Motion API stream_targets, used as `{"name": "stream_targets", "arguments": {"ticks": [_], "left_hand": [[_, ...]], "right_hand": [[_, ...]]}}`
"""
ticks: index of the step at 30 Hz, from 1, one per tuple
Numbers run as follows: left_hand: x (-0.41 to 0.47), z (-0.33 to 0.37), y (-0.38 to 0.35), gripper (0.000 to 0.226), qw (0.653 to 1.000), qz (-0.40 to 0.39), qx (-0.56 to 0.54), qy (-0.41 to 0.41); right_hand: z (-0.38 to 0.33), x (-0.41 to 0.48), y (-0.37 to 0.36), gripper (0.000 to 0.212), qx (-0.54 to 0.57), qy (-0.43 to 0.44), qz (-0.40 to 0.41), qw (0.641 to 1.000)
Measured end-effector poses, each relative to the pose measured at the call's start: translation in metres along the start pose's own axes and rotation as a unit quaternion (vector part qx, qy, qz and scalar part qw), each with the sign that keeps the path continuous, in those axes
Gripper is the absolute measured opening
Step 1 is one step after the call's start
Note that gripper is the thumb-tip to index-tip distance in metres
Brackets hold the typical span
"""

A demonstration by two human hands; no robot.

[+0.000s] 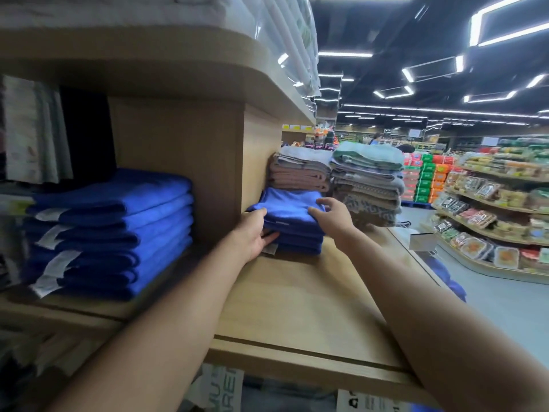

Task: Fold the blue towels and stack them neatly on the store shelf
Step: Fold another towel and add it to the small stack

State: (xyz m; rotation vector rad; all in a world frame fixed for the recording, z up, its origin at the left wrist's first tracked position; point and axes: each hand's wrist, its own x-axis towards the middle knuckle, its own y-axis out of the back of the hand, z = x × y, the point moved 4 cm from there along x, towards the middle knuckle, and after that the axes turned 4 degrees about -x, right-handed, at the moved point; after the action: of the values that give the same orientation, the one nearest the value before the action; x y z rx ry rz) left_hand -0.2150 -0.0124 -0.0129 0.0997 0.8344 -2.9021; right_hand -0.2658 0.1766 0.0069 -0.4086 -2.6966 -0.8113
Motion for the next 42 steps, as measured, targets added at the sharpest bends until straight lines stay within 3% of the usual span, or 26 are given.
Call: {"name": "stream_targets", "arguments": {"ticks": [3,5,6,8,10,12,14,19,22,24,27,30,32,35,37,39,42], "left_hand": [[-0.016,0.002,0.006,0.019,0.991,0.02,0.131,-0.033],[-0.029,0.005,0.007,0.022,0.955,0.039,0.285,-0.076],[-0.036,0.005,0.007,0.035,0.917,0.042,0.384,-0.099],[-0.056,-0.004,0.005,0.067,0.809,0.01,0.576,-0.117],[-0.089,-0.028,-0.003,0.073,0.71,-0.069,0.69,-0.123],[-0.124,-0.057,-0.013,0.073,0.649,-0.153,0.734,-0.126],[-0.155,-0.077,-0.024,0.074,0.611,-0.179,0.759,-0.14],[-0.185,-0.09,-0.044,0.066,0.573,-0.174,0.786,-0.157],[-0.185,-0.09,-0.042,0.067,0.567,-0.169,0.788,-0.17],[-0.184,-0.09,-0.04,0.07,0.567,-0.166,0.788,-0.173],[-0.181,-0.09,-0.038,0.075,0.565,-0.163,0.79,-0.171],[-0.18,-0.09,-0.037,0.078,0.57,-0.163,0.788,-0.168],[-0.179,-0.09,-0.036,0.079,0.573,-0.164,0.786,-0.168],[-0.18,-0.089,-0.035,0.076,0.578,-0.158,0.78,-0.179],[-0.182,-0.087,-0.035,0.069,0.58,-0.15,0.776,-0.196],[-0.187,-0.083,-0.036,0.057,0.594,-0.124,0.757,-0.242],[-0.208,-0.077,-0.043,0.038,0.638,-0.089,0.675,-0.36]], "right_hand": [[-0.012,-0.021,0.013,0.04,-0.07,0.026,-0.066,0.995],[-0.022,-0.041,0.038,0.018,-0.124,0.067,-0.112,0.984],[-0.027,-0.052,0.056,0.007,-0.13,0.087,-0.126,0.98],[-0.035,-0.076,0.098,0.014,-0.115,0.119,-0.137,0.977],[-0.035,-0.105,0.146,0.019,-0.102,0.135,-0.136,0.976],[-0.021,-0.133,0.189,0.02,-0.089,0.127,-0.133,0.979],[0.006,-0.158,0.224,0.018,-0.071,0.096,-0.119,0.986],[0.103,-0.198,0.268,0.016,-0.057,-0.032,0.0,0.998],[0.172,-0.209,0.256,0.016,-0.095,-0.13,-0.002,0.987],[0.208,-0.216,0.237,0.026,-0.126,-0.181,-0.033,0.975],[0.239,-0.224,0.216,0.02,-0.199,-0.214,-0.064,0.954],[0.253,-0.221,0.217,0.033,-0.241,-0.228,-0.034,0.943],[0.248,-0.214,0.223,0.024,-0.23,-0.232,0.004,0.945],[0.219,-0.199,0.239,0.017,-0.152,-0.211,0.037,0.965],[0.189,-0.194,0.253,0.016,-0.003,-0.21,0.062,0.976],[0.158,-0.192,0.265,0.018,0.171,-0.208,0.068,0.961],[0.104,-0.194,0.281,0.017,0.295,-0.168,0.045,0.939]]}}
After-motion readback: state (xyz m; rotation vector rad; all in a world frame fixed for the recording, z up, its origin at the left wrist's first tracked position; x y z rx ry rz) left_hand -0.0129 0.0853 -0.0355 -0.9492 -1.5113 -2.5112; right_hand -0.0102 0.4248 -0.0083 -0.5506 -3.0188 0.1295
